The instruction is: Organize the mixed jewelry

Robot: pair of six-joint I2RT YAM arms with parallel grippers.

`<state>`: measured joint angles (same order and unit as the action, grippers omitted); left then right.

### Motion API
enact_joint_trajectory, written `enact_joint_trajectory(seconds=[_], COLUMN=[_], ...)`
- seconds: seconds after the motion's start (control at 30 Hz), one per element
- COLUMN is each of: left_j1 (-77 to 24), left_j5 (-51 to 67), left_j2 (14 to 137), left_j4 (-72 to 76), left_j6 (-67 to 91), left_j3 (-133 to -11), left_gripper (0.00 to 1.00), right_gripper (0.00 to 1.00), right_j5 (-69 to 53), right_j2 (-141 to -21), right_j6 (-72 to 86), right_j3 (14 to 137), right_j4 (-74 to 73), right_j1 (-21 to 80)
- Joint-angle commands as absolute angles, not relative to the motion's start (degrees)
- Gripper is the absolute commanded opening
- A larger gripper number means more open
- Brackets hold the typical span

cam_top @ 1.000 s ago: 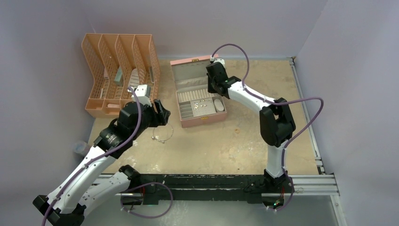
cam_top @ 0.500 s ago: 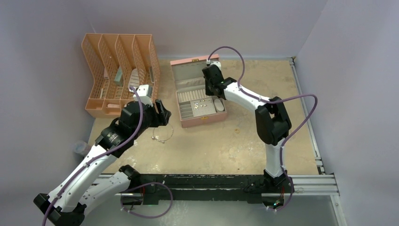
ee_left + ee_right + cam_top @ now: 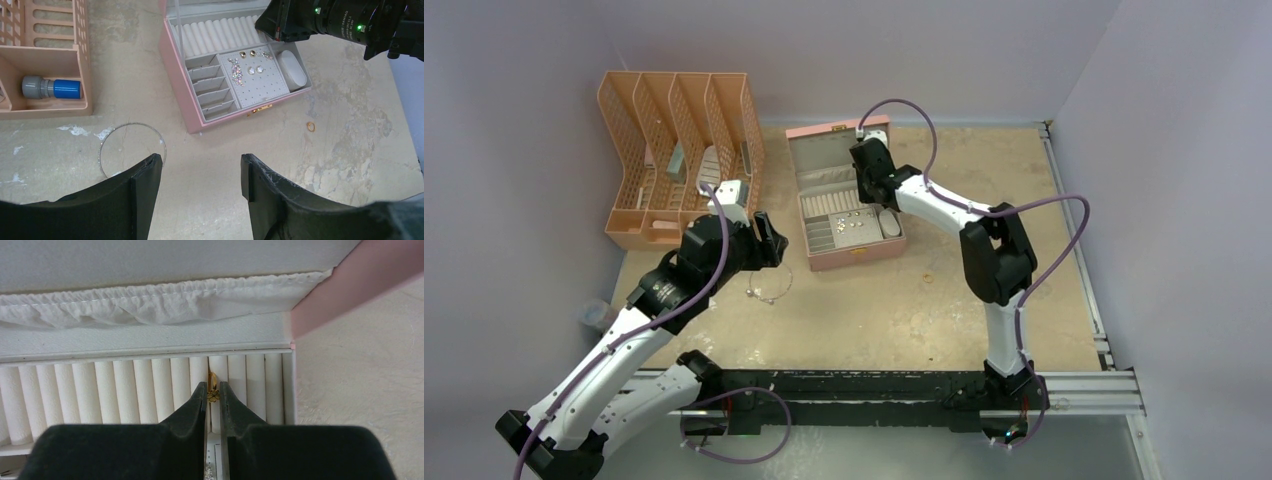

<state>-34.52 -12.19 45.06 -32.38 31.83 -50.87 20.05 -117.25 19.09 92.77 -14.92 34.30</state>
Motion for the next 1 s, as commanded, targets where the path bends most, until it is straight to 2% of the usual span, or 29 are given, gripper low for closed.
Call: enact_joint_trajectory(seconds=[0.0,0.17,0.33,0.73,0.87,0.97], left_j1=[-34.28,-34.18,-34.21,-34.20,-34.17,-34.20], left_j5=[-11.87,-11.79,-11.91,-11.87,-11.88,-11.87], left_j2=[45.00,45.09,45.01,44.75,44.80,44.74], left_j4=[-31.11,-31.12,-31.12,-31.12,-31.13,-31.18], left_j6=[30.56,30.58,30.50,30.52,30.57,30.67], left_j3=[-50.83,-50.89,-50.88,-50.71,-50.71,-50.63], left_gripper=[0.59,0.59,0.59,0.59,0.58,0.58], right_gripper=[0.11,0.13,0.20,0.19,0.28,0.30], right_j5=[20.98,20.56,18.90,19.21,19.77,19.90], right_j2=[-116.61,-116.78,-118.21,-117.86,-115.58,-114.07], right_j6=[15.12,13.73,15.26,16.90,18.15,18.35], right_j3=[93.85,92.58,93.51,92.57,93.19,93.10], right_j4=[-12.05,-11.04,-13.07,-13.64,-13.02,-12.20], right_j1=[34.40,34.45,34.41,34.37,34.37,34.45])
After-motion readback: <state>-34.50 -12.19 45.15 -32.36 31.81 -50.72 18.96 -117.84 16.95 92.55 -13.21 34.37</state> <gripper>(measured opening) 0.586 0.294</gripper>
